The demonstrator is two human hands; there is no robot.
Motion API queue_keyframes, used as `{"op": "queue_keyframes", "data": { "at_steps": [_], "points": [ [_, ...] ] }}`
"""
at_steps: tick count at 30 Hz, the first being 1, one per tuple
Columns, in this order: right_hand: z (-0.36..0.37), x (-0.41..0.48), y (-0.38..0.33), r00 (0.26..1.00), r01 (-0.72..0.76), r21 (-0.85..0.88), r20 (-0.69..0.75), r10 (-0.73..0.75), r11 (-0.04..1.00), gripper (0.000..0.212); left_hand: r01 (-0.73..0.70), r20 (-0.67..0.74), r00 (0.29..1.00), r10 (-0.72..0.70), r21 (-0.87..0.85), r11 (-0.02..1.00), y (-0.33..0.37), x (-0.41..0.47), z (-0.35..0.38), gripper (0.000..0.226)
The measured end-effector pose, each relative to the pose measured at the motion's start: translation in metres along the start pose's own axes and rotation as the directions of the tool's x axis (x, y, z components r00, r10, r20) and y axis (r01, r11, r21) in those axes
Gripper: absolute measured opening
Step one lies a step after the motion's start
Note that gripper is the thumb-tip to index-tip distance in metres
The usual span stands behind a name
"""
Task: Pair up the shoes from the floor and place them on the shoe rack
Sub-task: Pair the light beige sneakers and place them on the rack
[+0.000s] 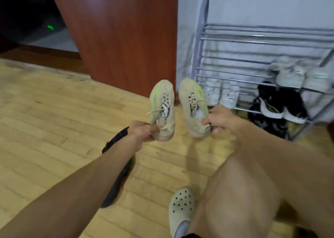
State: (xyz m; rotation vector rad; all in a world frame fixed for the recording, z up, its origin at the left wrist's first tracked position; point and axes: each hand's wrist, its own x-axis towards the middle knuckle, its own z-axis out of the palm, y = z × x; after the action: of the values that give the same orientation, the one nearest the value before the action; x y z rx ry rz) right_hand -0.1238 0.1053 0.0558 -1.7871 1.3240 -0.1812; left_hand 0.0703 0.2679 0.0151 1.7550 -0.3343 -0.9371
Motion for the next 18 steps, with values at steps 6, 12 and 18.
{"op": "queue_keyframes", "data": {
  "at_steps": [6,12,18],
  "points": [
    [-0.085,0.003,0.037,0.988,-0.063,0.106,-0.132,0.077,0.992,0.020,-0.086,0.104,0.992,0.077,0.082,0.993,0.044,0.011,0.085,0.022],
    [-0.133,0.037,0.049,0.970,-0.035,0.212,-0.229,0.084,0.977,0.026,-0.127,0.168,0.979,0.112,0.083,0.988,0.092,0.048,0.150,0.027],
    [-0.168,0.104,0.038,0.969,-0.007,0.336,-0.230,0.090,0.942,0.023,-0.181,0.138,0.977,0.161,0.144,0.973,0.148,0.106,0.205,0.031]
  ]
}}
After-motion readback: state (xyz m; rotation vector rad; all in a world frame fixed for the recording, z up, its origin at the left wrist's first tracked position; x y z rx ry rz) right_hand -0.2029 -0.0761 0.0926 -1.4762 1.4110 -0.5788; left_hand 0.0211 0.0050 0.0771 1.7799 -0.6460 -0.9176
